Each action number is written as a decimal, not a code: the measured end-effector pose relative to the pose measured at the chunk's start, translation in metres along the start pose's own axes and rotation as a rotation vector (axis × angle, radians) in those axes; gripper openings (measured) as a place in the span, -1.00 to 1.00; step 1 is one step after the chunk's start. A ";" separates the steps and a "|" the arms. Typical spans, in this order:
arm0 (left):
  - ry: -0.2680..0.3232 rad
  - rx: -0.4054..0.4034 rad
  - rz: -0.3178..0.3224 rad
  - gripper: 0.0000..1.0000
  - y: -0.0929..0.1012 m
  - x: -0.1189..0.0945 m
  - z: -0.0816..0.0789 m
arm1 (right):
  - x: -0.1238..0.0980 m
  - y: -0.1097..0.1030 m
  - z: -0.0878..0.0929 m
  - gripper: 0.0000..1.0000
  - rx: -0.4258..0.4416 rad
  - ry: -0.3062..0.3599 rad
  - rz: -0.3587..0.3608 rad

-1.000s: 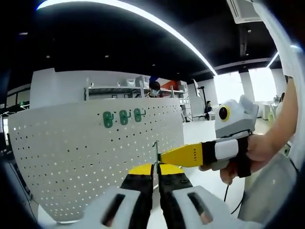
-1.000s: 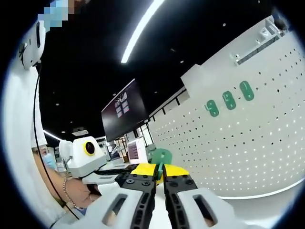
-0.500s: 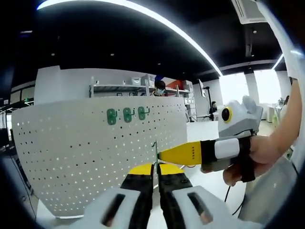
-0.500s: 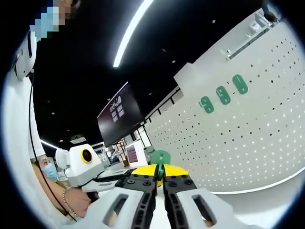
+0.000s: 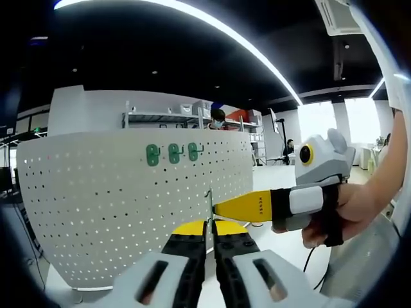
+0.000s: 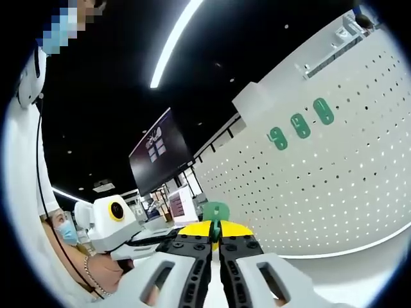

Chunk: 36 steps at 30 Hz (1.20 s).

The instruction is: Insert the hook assembly into the mounting plate slot until the hook locks in place.

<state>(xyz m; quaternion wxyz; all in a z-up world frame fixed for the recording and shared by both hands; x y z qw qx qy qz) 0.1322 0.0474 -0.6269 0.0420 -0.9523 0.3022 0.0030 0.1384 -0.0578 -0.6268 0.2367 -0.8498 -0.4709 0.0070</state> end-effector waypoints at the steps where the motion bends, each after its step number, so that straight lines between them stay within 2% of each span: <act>1: -0.001 -0.002 -0.001 -0.93 0.000 0.000 0.000 | 0.000 0.000 0.000 -1.00 0.004 -0.002 0.001; 6: -0.004 0.006 -0.005 -0.85 -0.001 0.000 0.001 | 0.002 0.000 0.000 -1.00 0.004 -0.017 0.001; 10: -0.013 -0.007 0.001 -0.43 -0.003 0.001 0.003 | 0.001 0.002 0.000 -1.00 0.007 -0.019 0.004; 13: -0.074 0.010 0.019 -0.08 -0.002 0.002 0.014 | 0.001 0.002 0.000 -1.00 0.009 -0.021 0.003; 16: -0.085 0.004 0.019 0.19 -0.001 0.002 0.019 | 0.001 0.002 0.000 -1.00 0.010 -0.028 0.003; 22: -0.106 -0.014 0.008 0.33 -0.002 -0.001 0.024 | 0.001 0.003 0.000 -1.00 0.007 -0.035 0.004; 25: -0.120 -0.002 0.010 0.34 -0.004 -0.002 0.028 | -0.001 0.006 -0.003 -1.00 -0.034 -0.052 0.024; 27: -0.140 -0.003 0.007 0.37 -0.010 -0.005 0.035 | -0.008 0.019 -0.017 -1.00 -0.141 -0.080 0.110; 29: -0.210 -0.040 0.003 0.39 -0.018 -0.011 0.052 | -0.020 0.039 -0.037 -1.00 -0.260 -0.110 0.241; 30: -0.255 -0.061 -0.006 0.37 -0.025 -0.016 0.064 | -0.025 0.048 -0.045 -1.00 -0.286 -0.117 0.295; 31: -0.266 -0.067 -0.008 0.34 -0.027 -0.017 0.067 | -0.029 0.059 -0.060 -1.00 -0.298 -0.096 0.336; 32: -0.312 -0.071 -0.026 0.33 -0.034 -0.021 0.079 | -0.032 0.068 -0.068 -1.00 -0.324 -0.119 0.389; 33: -0.331 -0.057 -0.040 0.32 -0.039 -0.023 0.087 | -0.036 0.080 -0.080 -1.00 -0.383 -0.134 0.439; 35: -0.429 -0.051 -0.036 0.30 -0.047 -0.030 0.111 | -0.038 0.091 -0.096 -1.00 -0.436 -0.114 0.492; 36: -0.456 -0.036 -0.024 0.29 -0.050 -0.033 0.122 | -0.036 0.098 -0.102 -1.00 -0.451 -0.138 0.515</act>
Point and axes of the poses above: the point that each gripper's makers call its tool centre point, and the gripper's own axes: x roughly forward along the fingers, y roughly to its right, z roughly out of its underside, the point moved 7 cm from there along -x, roughly backward along the fingers, and after that the axes turned 6 degrees about -z, right-handed, at the moved point
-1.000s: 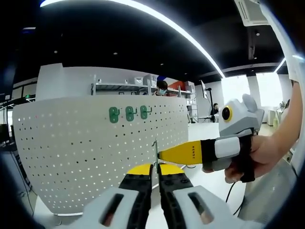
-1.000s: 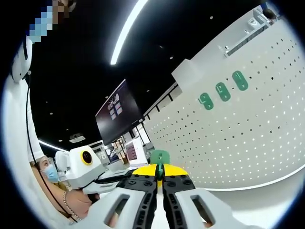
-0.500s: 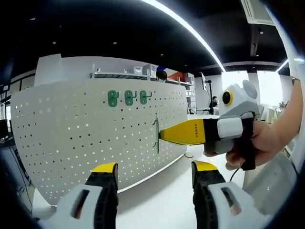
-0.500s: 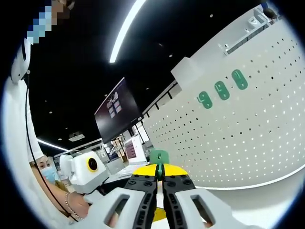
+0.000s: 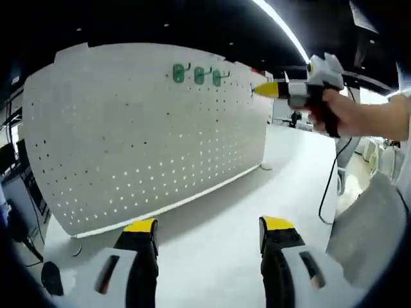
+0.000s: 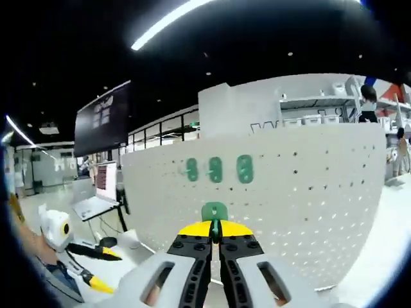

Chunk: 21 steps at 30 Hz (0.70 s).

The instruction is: Insert the hook assembly into the mounting plate slot until the hook locks in place.

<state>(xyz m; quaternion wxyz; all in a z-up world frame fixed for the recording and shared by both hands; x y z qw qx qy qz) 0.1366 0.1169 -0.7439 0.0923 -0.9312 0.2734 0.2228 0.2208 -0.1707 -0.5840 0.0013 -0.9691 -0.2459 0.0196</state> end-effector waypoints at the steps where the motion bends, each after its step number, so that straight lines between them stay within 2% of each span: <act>1: -0.038 -0.002 0.013 0.29 -0.001 0.001 0.009 | 0.003 0.004 -0.003 -1.00 0.008 0.009 0.008; 2: -0.063 -0.012 0.015 0.31 -0.003 0.002 0.016 | 0.006 0.012 -0.007 -1.00 -0.016 0.011 0.049; 4: -0.125 -0.030 0.041 0.28 -0.004 0.005 0.032 | 0.012 0.021 -0.013 -1.00 -0.030 0.020 0.075; 6: -0.180 0.003 0.034 0.17 -0.009 0.008 0.045 | 0.019 0.026 -0.016 -1.00 -0.030 0.011 0.091; 7: -0.226 -0.016 0.061 0.12 -0.008 0.010 0.053 | 0.023 0.032 -0.020 -1.00 -0.031 0.008 0.115; 9: -0.255 -0.065 0.088 0.00 -0.007 0.013 0.061 | 0.030 0.036 -0.028 -1.00 -0.050 0.014 0.121; 11: -0.280 -0.079 0.097 -0.18 -0.009 0.017 0.069 | 0.036 0.039 -0.032 -1.00 -0.057 0.014 0.132; 15: -0.285 -0.091 0.102 -0.66 -0.015 0.024 0.078 | 0.046 0.048 -0.036 -1.00 -0.047 0.045 0.153; 18: -0.273 -0.124 0.109 -0.87 -0.017 0.029 0.080 | 0.049 0.051 -0.039 -1.00 -0.082 0.052 0.173; 21: -0.270 -0.102 0.101 -0.87 -0.016 0.030 0.080 | 0.050 0.052 -0.038 -1.00 -0.066 0.044 0.173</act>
Point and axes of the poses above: the point that each gripper's makers call its tool centre point, and the gripper's own axes: x roughly forward along the fingers, y roughly to its right, z roughly out of its underside, the point moved 7 cm from there along -x, roughly backward along the fingers, and after that the axes turned 6 degrees about -z, right-handed, at the moved point
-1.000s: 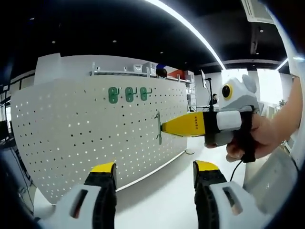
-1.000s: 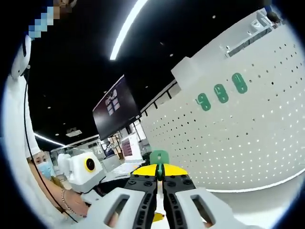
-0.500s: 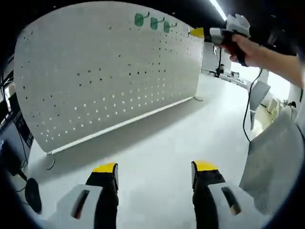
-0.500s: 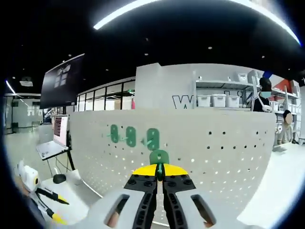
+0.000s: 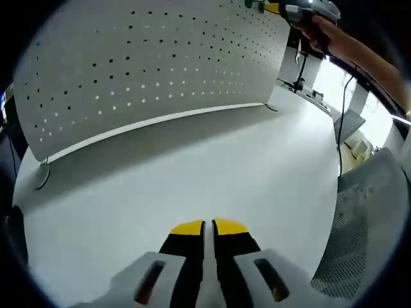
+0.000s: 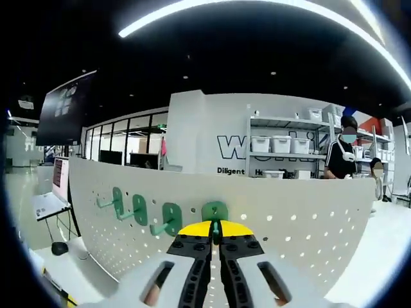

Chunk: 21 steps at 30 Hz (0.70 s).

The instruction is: Insert the hook assembly into the mounting plate slot until the hook locks in place.

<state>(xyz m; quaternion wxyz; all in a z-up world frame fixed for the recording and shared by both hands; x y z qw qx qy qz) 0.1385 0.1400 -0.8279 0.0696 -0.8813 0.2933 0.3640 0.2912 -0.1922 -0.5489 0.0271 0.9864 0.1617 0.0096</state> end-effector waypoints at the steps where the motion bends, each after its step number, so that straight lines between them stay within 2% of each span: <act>1: 0.011 0.014 0.000 -0.89 0.001 0.000 -0.001 | -0.001 0.000 0.001 -1.00 0.006 0.000 -0.002; 4: 0.008 -0.002 0.010 -0.84 0.003 0.001 -0.001 | -0.003 0.001 0.005 -1.00 0.034 0.008 0.007; 7: 0.022 0.014 0.006 -0.79 0.005 0.000 -0.001 | -0.001 -0.001 0.002 -1.00 0.015 0.015 0.010; 11: 0.032 0.028 0.005 -0.78 0.006 -0.002 -0.003 | 0.001 -0.001 0.007 -1.00 0.023 0.010 0.025; 21: 0.024 0.029 0.005 -0.64 0.006 -0.002 -0.001 | 0.003 -0.005 0.011 -0.99 0.017 0.033 0.084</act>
Point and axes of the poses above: the point that each gripper's makers call its tool centre point, and the gripper's own axes: x roughly forward along the fingers, y roughly to its right, z roughly out of its underside, the point moved 7 cm from there along -x, roughly backward along the fingers, and after that the axes turned 6 degrees about -z, right-handed, at the moved point
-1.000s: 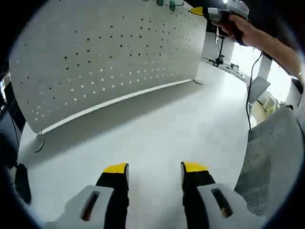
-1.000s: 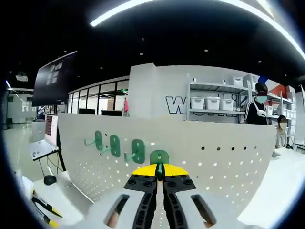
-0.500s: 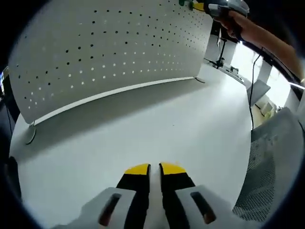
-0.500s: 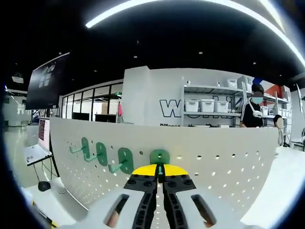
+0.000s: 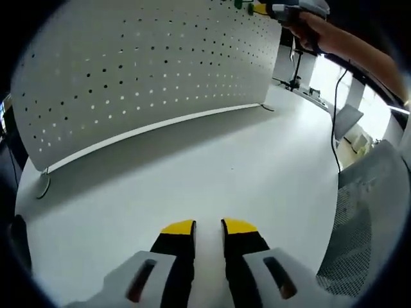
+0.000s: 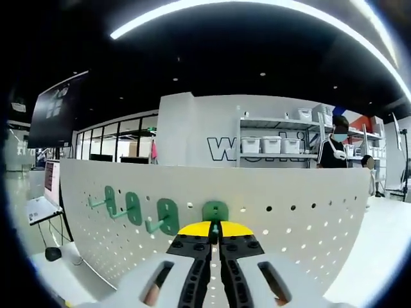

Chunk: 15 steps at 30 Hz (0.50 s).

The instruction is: Insert the hook assembly into the mounting plate slot until the hook locks in place.

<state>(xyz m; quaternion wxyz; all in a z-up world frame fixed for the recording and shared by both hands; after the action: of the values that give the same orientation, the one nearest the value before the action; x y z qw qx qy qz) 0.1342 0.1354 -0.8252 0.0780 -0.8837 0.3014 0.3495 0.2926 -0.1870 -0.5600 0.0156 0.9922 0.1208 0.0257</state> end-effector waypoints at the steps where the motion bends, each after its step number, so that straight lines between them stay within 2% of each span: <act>1: 0.001 0.000 0.001 -0.65 0.000 0.000 0.000 | 0.000 -0.001 0.000 -0.99 -0.003 0.004 0.008; 11: 0.011 0.003 0.003 -0.59 0.002 -0.002 -0.004 | -0.001 -0.001 0.001 -0.97 -0.022 0.020 0.020; 15: 0.033 0.010 -0.010 -0.49 0.002 -0.006 -0.010 | -0.003 -0.001 0.001 -0.93 -0.015 0.025 -0.006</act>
<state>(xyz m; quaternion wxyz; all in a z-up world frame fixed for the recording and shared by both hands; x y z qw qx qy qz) 0.1354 0.1337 -0.8131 0.0793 -0.8905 0.3000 0.3329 0.2894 -0.1871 -0.5616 0.0218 0.9913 0.1238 0.0389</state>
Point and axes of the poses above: the point that each gripper's makers call its tool centre point, and the gripper's own axes: x roughly forward along the fingers, y roughly to its right, z roughly out of its underside, the point moved 7 cm from there along -x, roughly backward along the fingers, and after that the axes turned 6 degrees about -z, right-handed, at the moved point
